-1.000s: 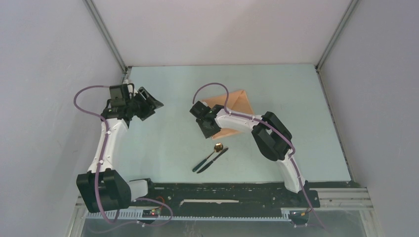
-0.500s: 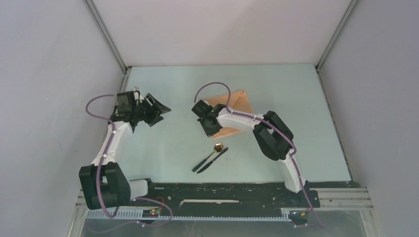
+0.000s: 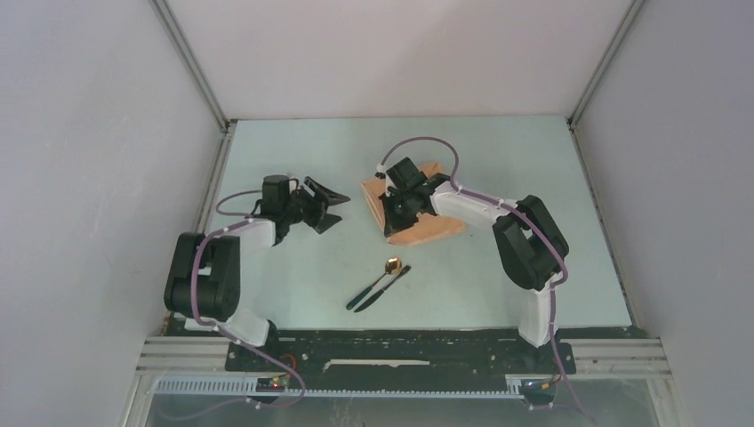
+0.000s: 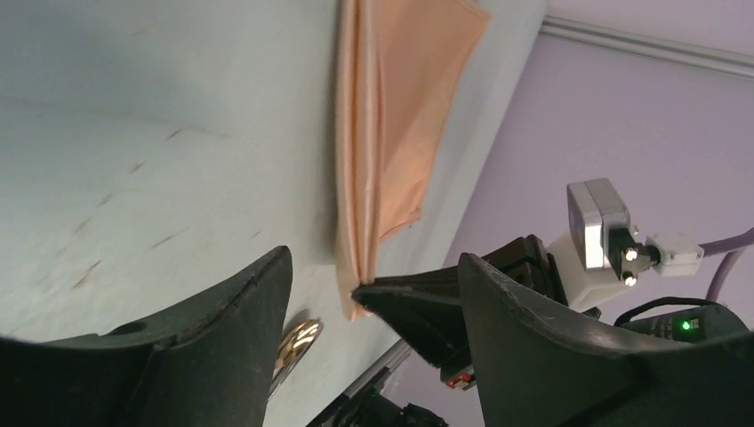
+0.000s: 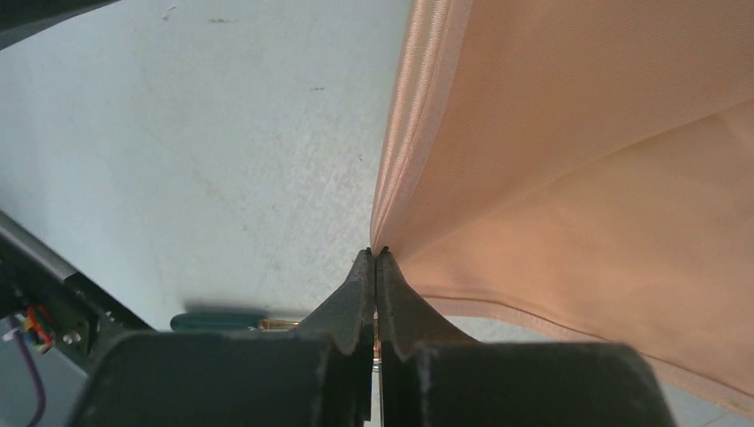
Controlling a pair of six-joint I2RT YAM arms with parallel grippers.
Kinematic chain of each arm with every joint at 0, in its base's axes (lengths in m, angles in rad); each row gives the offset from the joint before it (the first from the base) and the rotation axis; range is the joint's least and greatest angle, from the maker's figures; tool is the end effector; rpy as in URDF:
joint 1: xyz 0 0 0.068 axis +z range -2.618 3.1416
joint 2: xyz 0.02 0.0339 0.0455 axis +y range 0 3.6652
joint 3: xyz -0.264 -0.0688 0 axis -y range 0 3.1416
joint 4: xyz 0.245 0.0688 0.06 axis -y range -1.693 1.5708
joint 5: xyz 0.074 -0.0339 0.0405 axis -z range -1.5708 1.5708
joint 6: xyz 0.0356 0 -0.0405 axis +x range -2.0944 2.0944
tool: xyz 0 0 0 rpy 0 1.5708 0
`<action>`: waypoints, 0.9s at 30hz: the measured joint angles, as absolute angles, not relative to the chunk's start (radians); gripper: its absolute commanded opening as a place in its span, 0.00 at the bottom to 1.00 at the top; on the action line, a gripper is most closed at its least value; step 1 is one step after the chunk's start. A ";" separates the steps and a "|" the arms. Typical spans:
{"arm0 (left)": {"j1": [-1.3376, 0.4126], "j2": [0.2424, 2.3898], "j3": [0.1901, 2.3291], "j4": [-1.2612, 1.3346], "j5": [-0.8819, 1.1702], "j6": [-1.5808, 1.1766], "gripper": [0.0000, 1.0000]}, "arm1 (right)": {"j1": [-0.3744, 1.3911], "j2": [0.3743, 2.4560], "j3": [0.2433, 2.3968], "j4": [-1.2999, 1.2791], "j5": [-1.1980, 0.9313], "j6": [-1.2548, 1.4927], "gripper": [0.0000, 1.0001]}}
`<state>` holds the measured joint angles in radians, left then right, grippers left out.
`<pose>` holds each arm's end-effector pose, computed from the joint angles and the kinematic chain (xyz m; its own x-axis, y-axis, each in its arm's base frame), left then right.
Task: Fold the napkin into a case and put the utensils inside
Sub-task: Pick up the upper triangle-folded napkin from the center of the board.
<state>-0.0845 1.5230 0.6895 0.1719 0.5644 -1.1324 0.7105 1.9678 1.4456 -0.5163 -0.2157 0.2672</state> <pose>0.2960 -0.0442 0.1722 -0.7052 -0.7080 -0.0374 -0.3455 0.3892 -0.8539 0.3131 0.2794 0.1930 -0.8199 -0.3652 -0.4408 -0.5215 0.7942 0.3119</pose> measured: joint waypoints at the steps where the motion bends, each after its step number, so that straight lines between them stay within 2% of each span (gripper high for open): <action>1: -0.099 1.546 0.699 0.197 0.564 -1.152 0.74 | 0.701 1.963 1.439 -0.506 -0.239 0.268 0.00; 13: -0.163 1.812 0.886 0.310 0.527 -1.213 0.74 | 0.685 1.958 1.416 -0.467 -0.331 0.267 0.00; 16: -0.173 1.805 0.876 0.272 0.501 -1.195 0.74 | 0.702 1.958 1.422 -0.488 -0.262 0.267 0.07; 19: -0.175 1.746 0.844 0.203 0.449 -1.169 0.75 | 0.744 1.978 1.470 -0.536 -0.165 0.262 0.11; 23: -0.161 1.536 0.742 0.115 0.384 -1.144 0.75 | 0.815 2.050 1.566 -0.567 -0.045 0.250 0.18; 27: -0.131 1.381 0.727 0.058 0.361 -1.106 0.75 | 0.854 2.085 1.574 -0.592 0.017 0.246 0.23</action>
